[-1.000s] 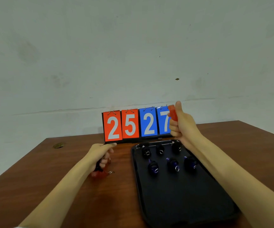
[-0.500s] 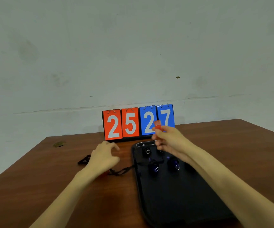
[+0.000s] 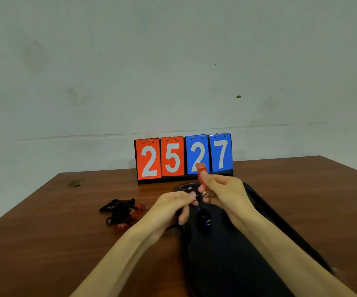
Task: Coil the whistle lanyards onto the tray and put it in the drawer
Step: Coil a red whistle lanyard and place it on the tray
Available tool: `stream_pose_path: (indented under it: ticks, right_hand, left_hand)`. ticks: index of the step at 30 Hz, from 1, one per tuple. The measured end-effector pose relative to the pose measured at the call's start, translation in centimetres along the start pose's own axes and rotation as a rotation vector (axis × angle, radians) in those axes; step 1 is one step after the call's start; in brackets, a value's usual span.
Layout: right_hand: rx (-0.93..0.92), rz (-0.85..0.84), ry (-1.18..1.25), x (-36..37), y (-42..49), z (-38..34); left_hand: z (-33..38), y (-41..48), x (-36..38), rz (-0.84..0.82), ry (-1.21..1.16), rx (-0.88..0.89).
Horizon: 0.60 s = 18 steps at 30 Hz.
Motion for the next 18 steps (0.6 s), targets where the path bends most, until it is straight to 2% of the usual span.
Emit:
stream_pose_path:
  ticks: [3, 6, 9, 12, 14, 18]
  right_hand:
    - [0.086, -0.040, 0.039, -0.5, 0.3, 1.8]
    - [0.166, -0.161, 0.005, -0.1, 0.3, 3.4]
    - [0.191, -0.264, -0.081, 0.4, -0.1, 3.7]
    - [0.106, -0.259, -0.280, 0.3, -0.2, 3.3]
    - [0.032, -0.198, -0.446, -0.1, -0.1, 3.1]
    - [-0.124, -0.169, -0.728, 0.1, -0.3, 2.9]
  left_hand:
    - [-0.4, -0.6, -0.7, -0.057, 0.055, -0.033]
    - [-1.0, -0.6, -2.0, 0.056, 0.392, 0.001]
    - [-0.7, -0.9, -3.0, 0.243, 0.792, 0.161]
    - [0.3, -2.0, -2.6, 0.368, 1.175, 0.406]
    - [0.8, -2.4, -2.1, 0.394, 1.293, 0.565]
    - [2.1, -3.0, -1.3, 0.403, 1.305, 0.798]
Point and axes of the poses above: each hand's wrist, its own y-axis towards the middle knuckle, its own x-axis out of the palm, z = x × y, the point moved 7 cm from there along y, towards the middle knuckle, and after that the axes turned 2 degrees about z, right-handed, at the moved point
